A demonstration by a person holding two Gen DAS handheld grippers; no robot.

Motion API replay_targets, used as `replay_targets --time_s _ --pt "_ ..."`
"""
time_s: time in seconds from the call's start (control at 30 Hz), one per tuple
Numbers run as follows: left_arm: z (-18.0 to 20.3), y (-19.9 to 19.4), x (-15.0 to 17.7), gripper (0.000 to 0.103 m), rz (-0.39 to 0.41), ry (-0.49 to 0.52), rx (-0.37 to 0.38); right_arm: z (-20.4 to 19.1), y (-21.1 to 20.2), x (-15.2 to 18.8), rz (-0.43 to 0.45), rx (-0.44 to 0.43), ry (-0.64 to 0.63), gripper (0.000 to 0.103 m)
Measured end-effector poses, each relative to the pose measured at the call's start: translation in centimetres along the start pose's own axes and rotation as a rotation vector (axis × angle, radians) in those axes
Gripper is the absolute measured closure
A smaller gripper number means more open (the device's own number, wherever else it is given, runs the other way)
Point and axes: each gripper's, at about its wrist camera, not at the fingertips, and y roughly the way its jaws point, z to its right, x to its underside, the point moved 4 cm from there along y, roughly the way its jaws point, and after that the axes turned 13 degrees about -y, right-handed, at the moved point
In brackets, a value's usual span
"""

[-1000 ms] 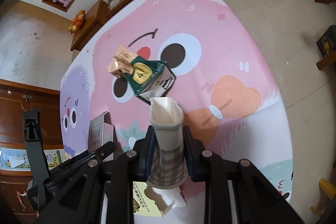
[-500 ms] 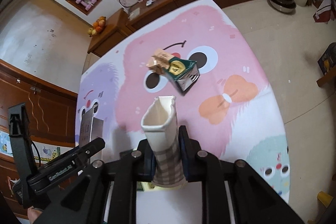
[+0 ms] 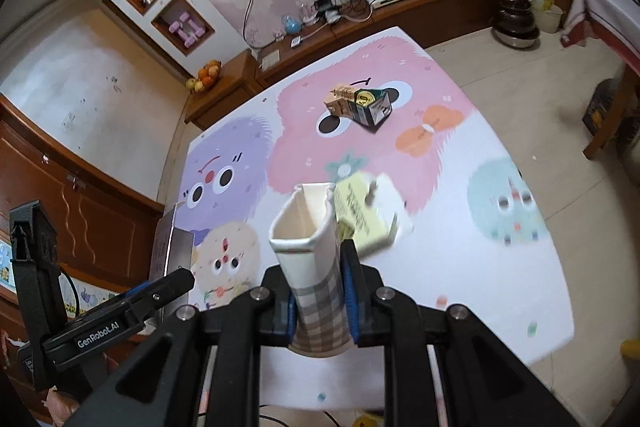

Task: Collect trash
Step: 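Carry the silver box and paper cup with both grippers over the black bin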

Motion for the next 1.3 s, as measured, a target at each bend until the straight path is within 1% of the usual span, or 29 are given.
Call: replay_targets --time_s 0.17,0.23,0.3,0.37,0.43,0.5,0.63,0.7,0.77,0.83,0.9,1.03,1.17,1.3 --pt "-2.4 -3.3 4.7 0.044 -0.001 0.059 0.045 -3.6 -4.0 5.6 0.069 0.060 0.016 0.085" --pt "-3.1 -4.6 6.4 0.044 0.002 0.100 0.049 -4.8 -5.1 7.5 0.078 0.066 0.007 0.085" --pt "-3.8 -6.0 8.1 0.044 0.012 0.136 0.043 -6.7 -6.3 9.6 0.085 0.078 -0.030 0.085" --pt "-4.7 -7.0 9.8 0.044 0.003 0.138 0.043 -8.1 -6.7 11.2 0.070 0.080 -0.059 0.085" --pt "-5.6 -7.8 11.4 0.044 -0.007 0.126 0.040 -8.9 -6.8 12.5 0.046 0.061 -0.070 0.085" --pt "-6.5 -8.3 13.0 0.044 -0.004 0.098 0.035 -9.6 -6.8 14.0 0.010 0.041 -0.098 0.085" --pt "-7.8 -8.2 15.9 0.044 0.011 0.033 0.030 -10.1 -6.6 17.4 -0.051 0.012 -0.182 0.085" --pt "-8.5 -7.5 18.2 0.044 0.003 -0.007 0.017 -9.8 -6.1 19.1 -0.094 -0.009 -0.191 0.085" --pt "-9.0 -6.5 20.1 0.044 -0.022 -0.027 0.008 -9.0 -5.4 21.2 -0.144 -0.029 -0.190 0.085" --pt "-9.5 -5.1 22.3 0.044 -0.047 -0.039 -0.023 -8.2 -4.8 23.0 -0.180 -0.036 -0.189 0.085" --pt "-10.0 -3.5 24.2 0.044 -0.070 -0.053 -0.058 -7.1 -4.0 25.0 -0.225 -0.049 -0.172 0.085" --pt "-11.2 -0.8 27.3 0.044 -0.116 -0.071 -0.095 -5.0 -2.0 28.2 -0.292 -0.056 -0.125 0.085" --pt "-12.3 2.1 29.5 0.044 -0.146 -0.078 -0.117 -2.6 0.9 31.6 -0.362 -0.062 -0.051 0.084" --pt "-13.7 6.1 31.2 0.043 -0.187 -0.079 -0.122 -0.8 4.1 34.3 -0.412 -0.047 0.004 0.084"
